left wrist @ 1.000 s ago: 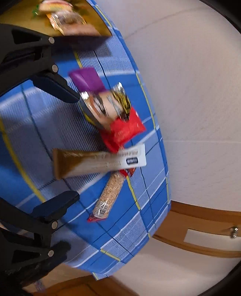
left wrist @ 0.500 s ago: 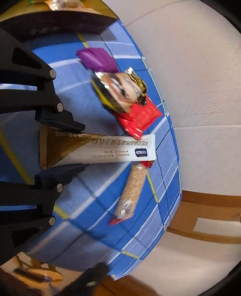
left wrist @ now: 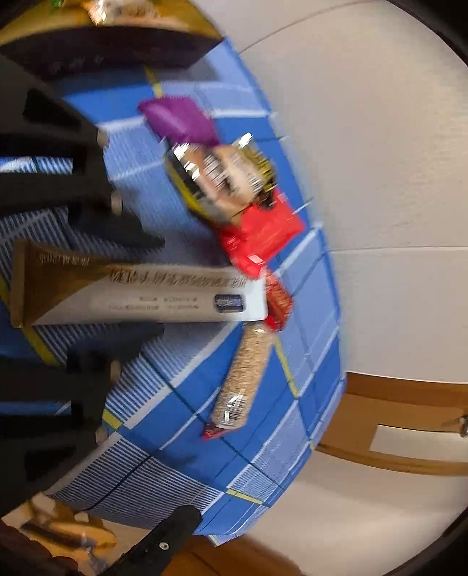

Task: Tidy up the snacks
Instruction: 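Grasp the white-brown tube pack with the left tool while the right tool grasps the red-capped grain bar, then carry the white-brown tube pack into the gold tray with the left tool and release, then lower the red-capped grain bar into the gold tray with the right tool and release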

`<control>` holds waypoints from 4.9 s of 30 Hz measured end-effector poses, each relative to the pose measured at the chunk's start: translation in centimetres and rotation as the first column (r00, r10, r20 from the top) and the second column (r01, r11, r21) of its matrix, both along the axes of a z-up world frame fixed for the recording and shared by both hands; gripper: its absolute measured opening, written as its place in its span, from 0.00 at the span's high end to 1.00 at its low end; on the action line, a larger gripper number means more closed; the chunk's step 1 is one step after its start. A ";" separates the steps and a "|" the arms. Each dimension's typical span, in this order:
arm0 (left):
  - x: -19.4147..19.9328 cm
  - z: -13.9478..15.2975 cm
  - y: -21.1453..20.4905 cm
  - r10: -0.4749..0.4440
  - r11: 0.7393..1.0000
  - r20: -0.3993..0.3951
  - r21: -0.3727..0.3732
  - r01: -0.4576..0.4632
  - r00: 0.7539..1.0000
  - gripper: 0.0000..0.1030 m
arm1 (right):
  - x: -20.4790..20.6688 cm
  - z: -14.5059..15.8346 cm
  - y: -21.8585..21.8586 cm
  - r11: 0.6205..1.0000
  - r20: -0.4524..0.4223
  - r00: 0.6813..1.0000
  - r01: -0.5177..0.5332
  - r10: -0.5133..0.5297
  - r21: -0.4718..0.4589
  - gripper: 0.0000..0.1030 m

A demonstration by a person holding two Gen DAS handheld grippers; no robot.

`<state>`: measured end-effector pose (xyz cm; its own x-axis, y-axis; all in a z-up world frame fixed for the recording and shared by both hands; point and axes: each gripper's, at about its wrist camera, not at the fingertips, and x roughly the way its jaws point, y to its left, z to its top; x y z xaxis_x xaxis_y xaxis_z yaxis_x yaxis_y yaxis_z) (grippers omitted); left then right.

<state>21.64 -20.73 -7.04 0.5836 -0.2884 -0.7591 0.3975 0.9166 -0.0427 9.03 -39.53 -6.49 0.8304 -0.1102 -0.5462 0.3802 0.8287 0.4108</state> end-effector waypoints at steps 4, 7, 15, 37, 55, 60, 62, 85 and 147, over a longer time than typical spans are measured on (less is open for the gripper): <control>-0.4 0.2 0.6 -0.030 0.998 -0.013 -0.048 0.030 0.999 0.67 | 1.0 0.7 0.3 0.999 0.012 0.999 -0.051 0.051 -0.019 0.39; -1.1 0.2 1.9 -0.022 0.996 -0.025 -0.087 0.020 0.999 0.69 | 2.2 1.5 0.4 0.990 0.041 0.989 -0.143 0.143 0.014 0.39; -6.8 -1.2 1.7 -0.074 0.996 0.097 -0.043 0.079 0.992 0.71 | 11.5 3.6 2.4 0.895 -0.204 0.908 -0.404 0.366 -0.191 0.38; -6.5 -2.0 3.3 -0.091 0.981 0.035 -0.167 0.095 0.995 0.74 | 3.8 -1.1 4.6 0.969 -0.129 0.963 -0.244 0.236 -0.044 0.70; -12.7 2.9 7.3 -0.096 0.978 0.159 -0.170 0.123 0.983 0.77 | 0.7 -1.8 6.6 0.960 -0.023 0.962 -0.271 0.273 0.074 0.70; -13.6 4.4 9.8 -0.066 0.974 0.139 -0.204 0.093 0.988 0.77 | 0.7 -1.7 7.7 0.951 -0.021 0.951 -0.308 0.309 0.035 0.70; -13.7 4.7 11.0 -0.046 0.974 0.126 -0.214 0.072 0.991 0.77 | 0.5 -1.6 7.9 0.948 -0.014 0.948 -0.316 0.317 0.030 0.70; -11.6 4.2 28.6 0.285 0.924 -0.108 -0.235 -0.303 0.952 0.77 | 0.1 -1.1 7.9 0.943 0.026 0.943 -0.333 0.332 0.020 0.70; -15.3 4.6 37.7 0.562 0.822 0.041 -0.138 -0.552 0.826 0.39 | 3.4 2.8 36.8 0.616 -0.162 0.603 -0.787 0.781 0.039 0.70</control>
